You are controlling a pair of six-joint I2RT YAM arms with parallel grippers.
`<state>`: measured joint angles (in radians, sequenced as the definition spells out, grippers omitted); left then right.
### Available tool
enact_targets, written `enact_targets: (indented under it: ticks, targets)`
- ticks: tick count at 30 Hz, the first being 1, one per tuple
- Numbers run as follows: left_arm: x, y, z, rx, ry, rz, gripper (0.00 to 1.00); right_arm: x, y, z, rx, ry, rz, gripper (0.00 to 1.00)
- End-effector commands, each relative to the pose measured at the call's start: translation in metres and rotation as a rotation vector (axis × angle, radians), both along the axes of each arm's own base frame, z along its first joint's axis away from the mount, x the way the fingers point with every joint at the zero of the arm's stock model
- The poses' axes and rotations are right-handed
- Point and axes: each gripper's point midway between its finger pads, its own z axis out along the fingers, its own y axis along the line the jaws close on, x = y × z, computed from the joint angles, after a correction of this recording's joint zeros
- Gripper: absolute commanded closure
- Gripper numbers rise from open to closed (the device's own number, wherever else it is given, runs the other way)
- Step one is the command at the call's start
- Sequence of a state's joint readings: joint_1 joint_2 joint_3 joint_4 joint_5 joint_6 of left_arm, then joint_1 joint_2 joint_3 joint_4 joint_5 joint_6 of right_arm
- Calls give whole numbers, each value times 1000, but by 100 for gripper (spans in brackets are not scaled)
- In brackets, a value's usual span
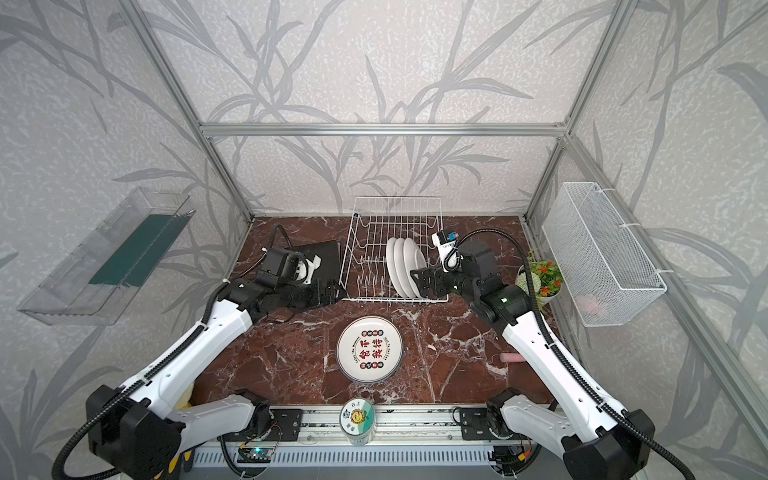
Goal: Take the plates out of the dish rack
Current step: 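Move the left gripper over the rack to the next patterned plate's rim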
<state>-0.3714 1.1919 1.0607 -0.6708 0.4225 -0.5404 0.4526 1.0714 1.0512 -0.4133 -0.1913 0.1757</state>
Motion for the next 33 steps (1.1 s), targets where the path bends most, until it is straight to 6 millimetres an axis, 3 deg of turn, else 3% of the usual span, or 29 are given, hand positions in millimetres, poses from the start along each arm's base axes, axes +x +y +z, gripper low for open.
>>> enact_targets:
  ticks: [1, 6, 13, 22, 28, 33]
  targets:
    - [13, -3, 19, 2, -32, 4, 5, 4, -1, 9, 21, -35, -26, 1]
    - [40, -28, 43, -75, -68, -38, 6, 9, -5, 12, 3, -57, -54, 1]
    - [69, -67, 43, -100, -67, -97, 10, 6, -13, 16, -6, -74, -85, 1]
    - [99, -113, 23, -144, -21, -116, 23, 6, -14, 12, 9, -58, -98, 1]
    - [112, -128, 2, -147, 33, -99, 41, 6, -14, 11, 2, -61, -96, 1]
    - [121, -138, -6, -174, 52, -95, 48, 6, -16, 8, -7, -60, -100, 1]
